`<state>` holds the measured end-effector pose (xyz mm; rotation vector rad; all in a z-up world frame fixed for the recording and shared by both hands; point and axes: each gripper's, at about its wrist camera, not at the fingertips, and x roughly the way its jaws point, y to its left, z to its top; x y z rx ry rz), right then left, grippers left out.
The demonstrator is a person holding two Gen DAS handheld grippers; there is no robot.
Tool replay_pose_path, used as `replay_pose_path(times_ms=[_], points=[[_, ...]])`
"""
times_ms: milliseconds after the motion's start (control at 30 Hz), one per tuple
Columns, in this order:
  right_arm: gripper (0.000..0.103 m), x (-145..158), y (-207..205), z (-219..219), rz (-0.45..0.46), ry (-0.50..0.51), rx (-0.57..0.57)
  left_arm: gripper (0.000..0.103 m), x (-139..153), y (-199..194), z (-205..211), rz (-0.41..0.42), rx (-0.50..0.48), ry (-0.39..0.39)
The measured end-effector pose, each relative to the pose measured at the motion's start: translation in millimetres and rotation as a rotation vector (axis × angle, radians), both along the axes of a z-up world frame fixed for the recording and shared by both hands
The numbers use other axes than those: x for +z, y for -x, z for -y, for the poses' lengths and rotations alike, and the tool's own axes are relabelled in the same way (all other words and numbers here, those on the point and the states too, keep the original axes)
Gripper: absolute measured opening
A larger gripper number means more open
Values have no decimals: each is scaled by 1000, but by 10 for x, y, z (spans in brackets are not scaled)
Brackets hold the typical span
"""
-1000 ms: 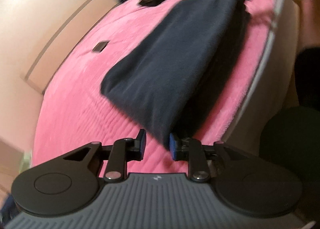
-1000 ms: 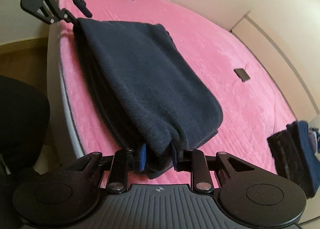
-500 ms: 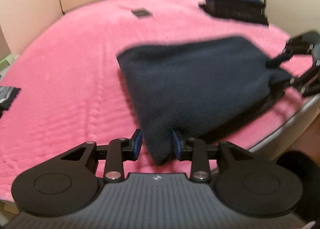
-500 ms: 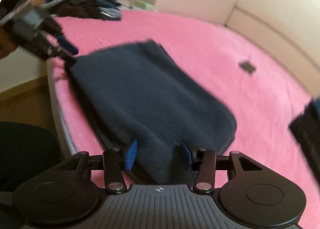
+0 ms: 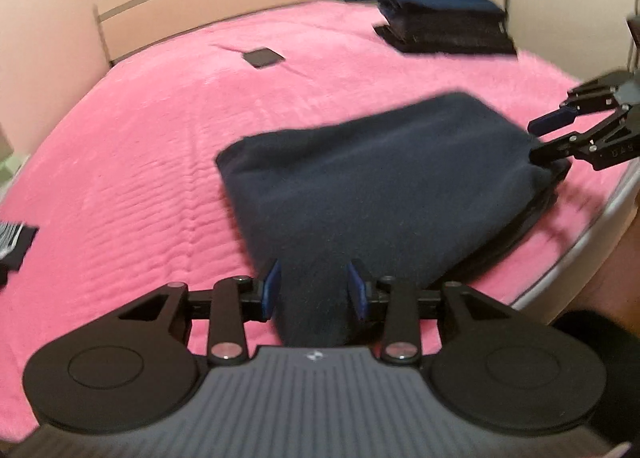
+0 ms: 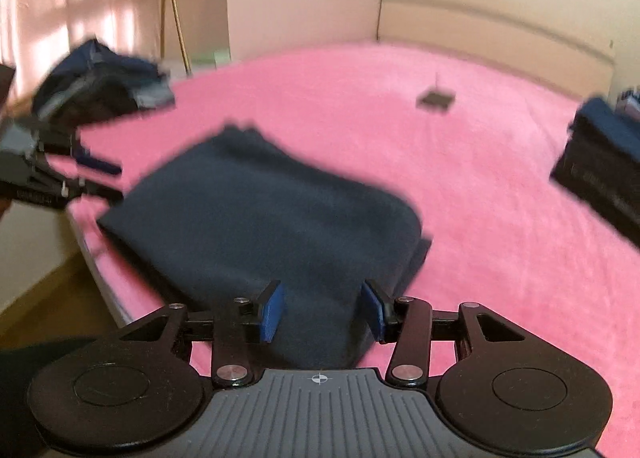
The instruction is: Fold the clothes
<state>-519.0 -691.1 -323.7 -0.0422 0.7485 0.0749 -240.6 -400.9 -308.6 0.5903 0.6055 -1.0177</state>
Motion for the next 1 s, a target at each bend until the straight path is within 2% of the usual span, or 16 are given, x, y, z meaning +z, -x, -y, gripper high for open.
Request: replay_pose_path(times_ms=[100,167,300,400,533,567,600,667,800,900,1000], points=[[46,38,0,-7,-4,-7,-18,35,-61,-33,42,-5,-7,3],[46,101,21,-17,9,-11,-25,35,28,-22,6,1,6,11],[47,58,13,-115,-3,29,8,35,-7,-15,1,7,7,4],[55,36,25,-185,-6,65,29,35,-60,-33,16,-8,9,1],[56,55,83,-277,8,120,51,35,-34,-47,23,-14,10,-9],[61,62,107,-314,14,142,61,35,-33,-42,18,-13,10,-10],[79,70,143,-367,22,174,79,35,-34,-38,15,-13,12,-9],[89,70,217,-473,43,237,115,35,-41,-23,21,-6,16,-9],[89,8,316,-623,56,336,156,35,-42,4,28,6,18,-10],[89,-55,349,-667,45,370,170,35,-18,17,10,19,8,-4],[89,-111,373,-717,32,422,212,35,43,128,-100,92,-44,8]])
